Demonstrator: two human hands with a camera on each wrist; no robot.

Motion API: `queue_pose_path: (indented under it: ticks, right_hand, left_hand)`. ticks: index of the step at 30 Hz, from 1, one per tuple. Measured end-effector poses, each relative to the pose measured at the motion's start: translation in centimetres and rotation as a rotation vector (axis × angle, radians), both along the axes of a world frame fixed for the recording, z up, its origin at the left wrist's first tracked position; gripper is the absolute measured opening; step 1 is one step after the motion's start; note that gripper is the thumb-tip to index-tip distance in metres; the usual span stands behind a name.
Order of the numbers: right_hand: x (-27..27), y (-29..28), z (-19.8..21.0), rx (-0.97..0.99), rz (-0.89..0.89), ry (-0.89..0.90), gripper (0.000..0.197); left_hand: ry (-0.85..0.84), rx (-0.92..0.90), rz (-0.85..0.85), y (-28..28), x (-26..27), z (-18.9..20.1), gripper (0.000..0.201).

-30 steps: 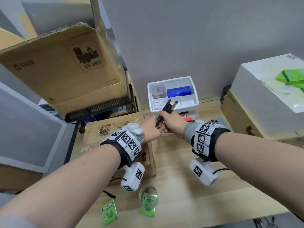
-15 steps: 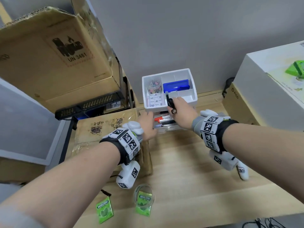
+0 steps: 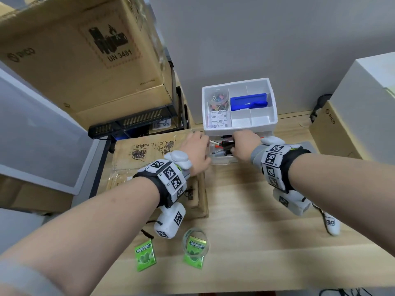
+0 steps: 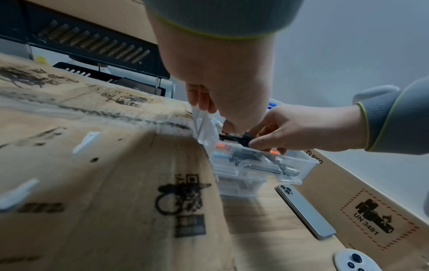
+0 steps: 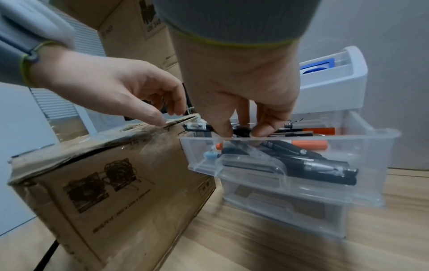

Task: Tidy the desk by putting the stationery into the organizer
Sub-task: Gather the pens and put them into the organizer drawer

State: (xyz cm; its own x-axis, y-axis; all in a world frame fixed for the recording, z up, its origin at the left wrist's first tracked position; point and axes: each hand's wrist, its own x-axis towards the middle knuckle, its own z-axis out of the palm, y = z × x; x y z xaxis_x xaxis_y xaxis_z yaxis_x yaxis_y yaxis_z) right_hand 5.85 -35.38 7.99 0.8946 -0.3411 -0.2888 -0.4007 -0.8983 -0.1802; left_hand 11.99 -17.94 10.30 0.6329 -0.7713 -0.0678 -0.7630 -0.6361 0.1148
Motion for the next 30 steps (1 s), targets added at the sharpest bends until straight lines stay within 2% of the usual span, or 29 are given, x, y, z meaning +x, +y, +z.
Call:
queue_pose_path:
  ticks: [8,11,13,16,18,22,27,30]
  right_hand:
    - [-0.7,0.9,1.3,-0.101,-0.019,0.037,0.017]
    - [-1.0,1.2,1.2,-0.081,0.02,-0.015,0.028]
    - [-1.1,2.1,0.8,-0.082,0.114,-0.031,0.039]
    - [-1.6,3.3,0.1,-0.07,0.222,0.09,0.053]
    - [-2.0,3.6,-0.2,-0.076,0.197,0.164,0.056]
    - [-2.4,4.2,0.3,-0.096,0.097,0.077,0.053]
    - [-1.4,8.3,2.1,-0.037,0.155,-0.089,0.044]
    - [0.3,12.0,4.3,0.008,0.202,-0.202,0.046]
  left_hand:
    - [0.049,-0.045,-0.006,1.6,-0.1,1.2,0.025]
    - [0.055,-0.075,-0.002,2.2,0.1,1.7,0.023]
    - [0.045,-0.08,0.01,3.4,0.2,2.2,0.022]
    - [0.037,-0.073,0.025,5.2,0.5,2.6,0.021]
    - [0.04,-0.075,0.035,6.4,0.8,2.7,0.02]
    - [0.025,-0.09,0.072,8.7,1.0,2.7,0.021]
    - [0.025,-0.115,0.106,12.5,1.1,3.2,0.024]
    - [-0.017,-0.134,0.144,15.2,1.6,4.3,0.024]
